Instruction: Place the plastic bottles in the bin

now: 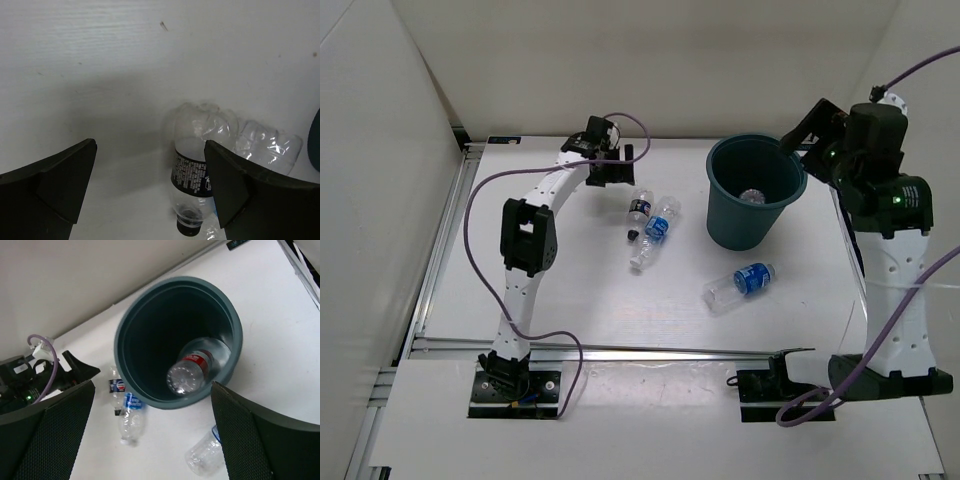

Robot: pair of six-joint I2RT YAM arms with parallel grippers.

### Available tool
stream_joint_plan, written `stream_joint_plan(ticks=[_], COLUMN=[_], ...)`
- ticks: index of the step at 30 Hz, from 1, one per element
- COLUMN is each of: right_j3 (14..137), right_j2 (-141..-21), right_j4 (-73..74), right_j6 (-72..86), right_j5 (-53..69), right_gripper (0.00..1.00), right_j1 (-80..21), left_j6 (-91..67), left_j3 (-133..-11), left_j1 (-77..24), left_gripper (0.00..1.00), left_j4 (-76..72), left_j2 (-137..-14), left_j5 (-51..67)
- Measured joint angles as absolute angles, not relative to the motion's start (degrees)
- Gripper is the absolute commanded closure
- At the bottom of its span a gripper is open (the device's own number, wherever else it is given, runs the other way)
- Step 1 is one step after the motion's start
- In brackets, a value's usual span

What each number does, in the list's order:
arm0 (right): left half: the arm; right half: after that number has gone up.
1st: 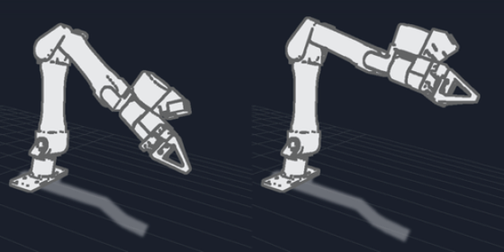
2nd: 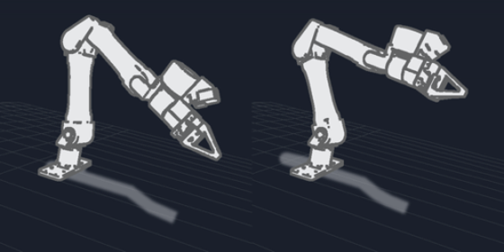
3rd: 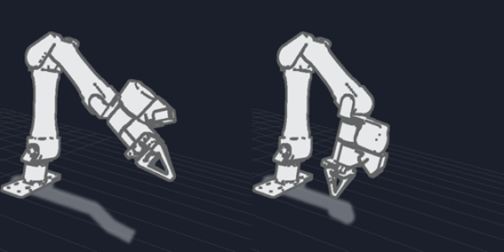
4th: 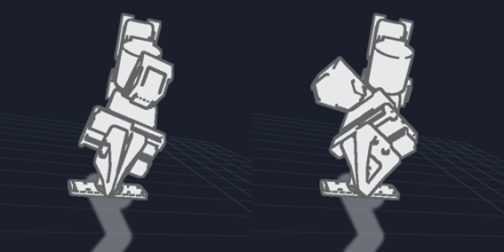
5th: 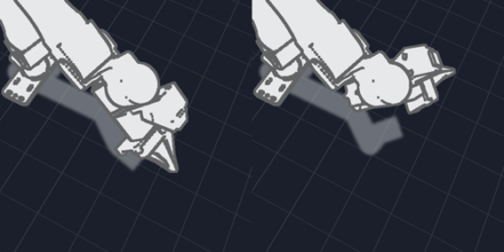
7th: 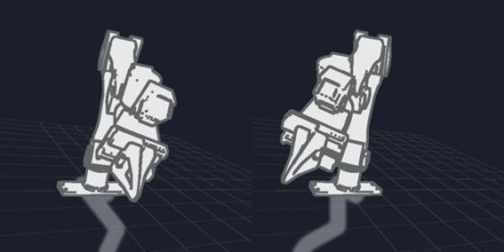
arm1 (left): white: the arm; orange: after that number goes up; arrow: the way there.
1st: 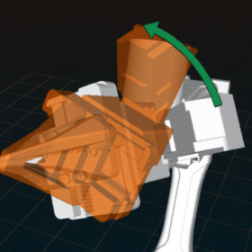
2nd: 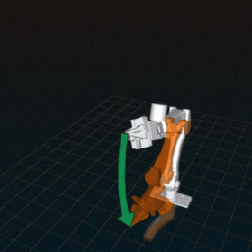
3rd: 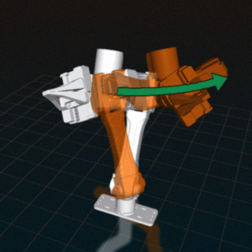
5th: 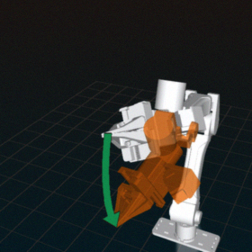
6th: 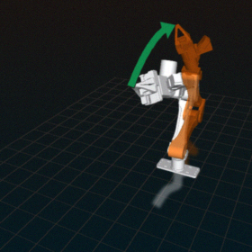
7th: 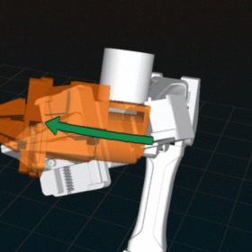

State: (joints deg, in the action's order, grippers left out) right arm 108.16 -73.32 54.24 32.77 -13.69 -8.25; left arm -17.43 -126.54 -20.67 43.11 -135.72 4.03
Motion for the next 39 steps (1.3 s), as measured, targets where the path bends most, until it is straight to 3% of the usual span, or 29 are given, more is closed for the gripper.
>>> stream_joint_plan(ticks=[12, 24, 26, 28, 30, 31, 39], right_j3=[99.6, 99.5, 99.5, 99.5, 99.5, 99.5, 99.1], right_j2=[-67.8, -66.9, -66.9, -66.8, -66.8, -66.8, -66.8], right_j4=[60.4, 60.6, 60.6, 60.6, 60.6, 60.7, 61.2], right_j6=[32.5, 31.8, 31.7, 31.5, 31.4, 31.4, 31.3], right_j5=[-12.3, -12.1, -12.3, -12.4, -12.6, -12.7, -13.9], right_gripper=[0.0, 0.0, 0.0, 0.0, 0.0, 0.0, 0.0], right_j1=[-7.6, -7.6, -7.6, -7.6, -7.6, -7.6, -7.6], left_j6=[-15.3, -16.1, -16.2, -16.5, -16.5, -16.3, -18.4], left_j3=[-125.2, -119.6, -119.5, -118.7, -117.4, -116.5, -117.6], left_j1=[-26.6, -27.0, -26.9, -26.9, -26.9, -26.8, -24.7], left_gripper=[0.0, 0.0, 0.06, 0.25, 0.5, 0.67, 0.68], left_j4=[43.7, 43.4, 43.3, 42.9, 42.6, 42.1, 43.8], left_j2=[-136.5, -136.6, -136.6, -136.6, -136.6, -136.4, -135.1], left_j5=[12.8, 11.4, 11.5, 12.0, 12.9, 14.1, 14.2])
